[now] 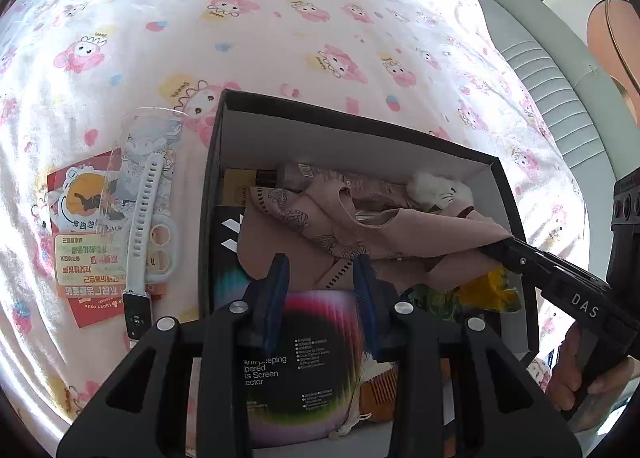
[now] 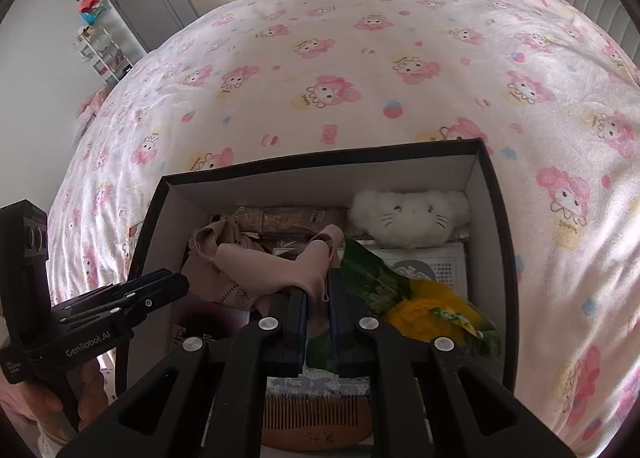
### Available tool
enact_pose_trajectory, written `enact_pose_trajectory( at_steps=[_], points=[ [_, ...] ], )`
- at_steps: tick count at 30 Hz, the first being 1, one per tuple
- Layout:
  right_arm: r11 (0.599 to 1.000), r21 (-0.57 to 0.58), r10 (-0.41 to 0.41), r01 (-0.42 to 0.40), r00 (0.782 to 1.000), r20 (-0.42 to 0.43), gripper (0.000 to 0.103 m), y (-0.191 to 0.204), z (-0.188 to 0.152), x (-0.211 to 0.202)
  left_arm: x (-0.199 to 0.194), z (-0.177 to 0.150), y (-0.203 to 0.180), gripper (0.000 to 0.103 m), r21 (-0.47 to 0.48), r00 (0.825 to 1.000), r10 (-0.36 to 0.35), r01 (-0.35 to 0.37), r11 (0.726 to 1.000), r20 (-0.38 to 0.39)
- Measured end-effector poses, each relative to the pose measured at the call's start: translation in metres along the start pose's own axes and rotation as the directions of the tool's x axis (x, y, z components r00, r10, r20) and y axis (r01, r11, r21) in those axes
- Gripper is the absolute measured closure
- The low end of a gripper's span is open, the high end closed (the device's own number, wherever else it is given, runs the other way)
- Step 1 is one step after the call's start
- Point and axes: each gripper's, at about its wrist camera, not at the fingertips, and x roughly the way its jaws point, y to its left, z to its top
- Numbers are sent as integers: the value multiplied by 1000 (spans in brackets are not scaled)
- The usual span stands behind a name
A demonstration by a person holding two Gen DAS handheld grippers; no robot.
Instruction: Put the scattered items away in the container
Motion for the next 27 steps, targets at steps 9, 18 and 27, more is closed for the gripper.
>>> enact_pose_trajectory(
  at_steps=[9, 18, 27],
  points=[
    [999, 22, 35, -37, 996, 78, 92, -10, 4, -32, 39, 23, -15, 78, 15, 990, 98, -97, 995, -106],
    [978, 43, 209, -206, 975, -73, 92, 8, -1, 17, 21, 17, -7, 78, -16, 990, -130, 131, 991, 52],
    [993, -9, 116, -118, 986, -117, 92, 25, -10, 43, 24, 40, -15, 77, 8, 988, -83, 82, 997, 132]
  ],
)
